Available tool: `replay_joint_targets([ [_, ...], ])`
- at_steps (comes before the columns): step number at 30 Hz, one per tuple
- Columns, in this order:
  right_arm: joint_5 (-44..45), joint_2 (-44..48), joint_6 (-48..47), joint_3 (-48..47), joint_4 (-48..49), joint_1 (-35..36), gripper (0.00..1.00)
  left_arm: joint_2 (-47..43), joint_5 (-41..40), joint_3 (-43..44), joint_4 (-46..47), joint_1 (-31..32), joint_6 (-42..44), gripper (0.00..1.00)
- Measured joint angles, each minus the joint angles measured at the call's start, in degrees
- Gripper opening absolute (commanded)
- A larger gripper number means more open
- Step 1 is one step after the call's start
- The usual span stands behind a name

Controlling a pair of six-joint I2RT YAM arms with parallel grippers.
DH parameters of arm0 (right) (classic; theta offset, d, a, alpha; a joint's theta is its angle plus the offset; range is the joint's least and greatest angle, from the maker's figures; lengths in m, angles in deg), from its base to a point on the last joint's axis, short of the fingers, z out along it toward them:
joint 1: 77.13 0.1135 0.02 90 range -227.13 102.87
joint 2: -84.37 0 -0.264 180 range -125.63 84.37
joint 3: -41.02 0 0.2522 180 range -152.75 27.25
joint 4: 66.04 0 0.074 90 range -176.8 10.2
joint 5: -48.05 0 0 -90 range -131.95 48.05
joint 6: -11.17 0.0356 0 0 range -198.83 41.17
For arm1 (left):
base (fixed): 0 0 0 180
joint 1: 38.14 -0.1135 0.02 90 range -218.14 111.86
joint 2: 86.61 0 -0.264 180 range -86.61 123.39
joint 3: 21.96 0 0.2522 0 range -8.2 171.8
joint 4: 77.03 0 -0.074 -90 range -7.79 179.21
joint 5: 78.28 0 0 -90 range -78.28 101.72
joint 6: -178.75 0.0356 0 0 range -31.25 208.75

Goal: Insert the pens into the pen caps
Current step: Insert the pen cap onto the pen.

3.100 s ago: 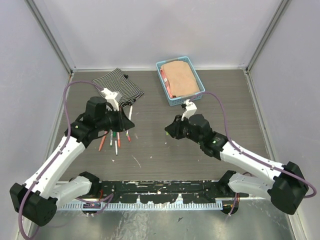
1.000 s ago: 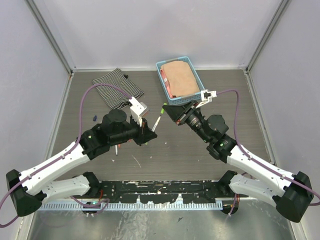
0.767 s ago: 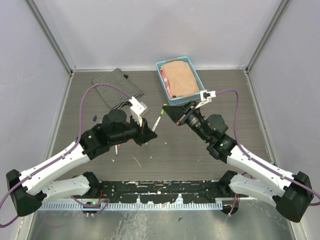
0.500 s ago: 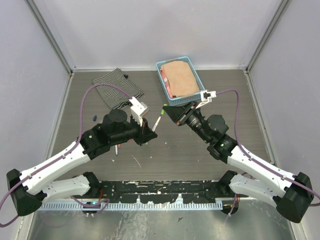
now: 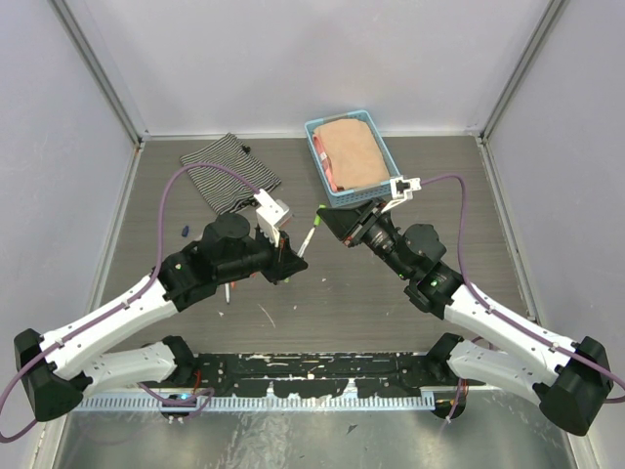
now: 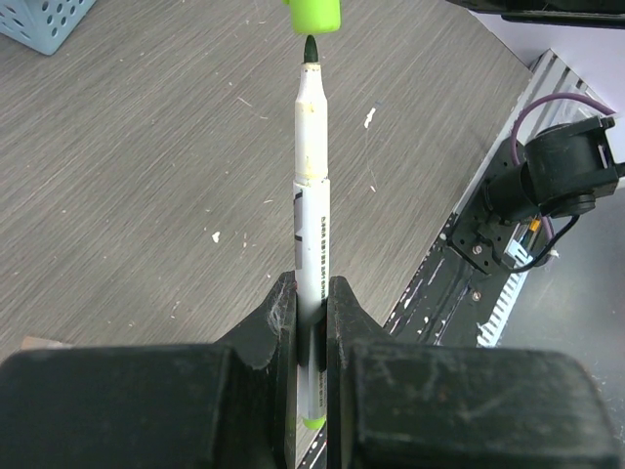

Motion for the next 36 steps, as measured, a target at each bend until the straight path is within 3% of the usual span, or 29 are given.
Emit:
replay_joint_targets([
  [36,-2.1,-0.6,1.9,0.1,0.3,0.0,0.00,0.0,-0.5,0.0,0.5,0.0,-0.1,0.00],
])
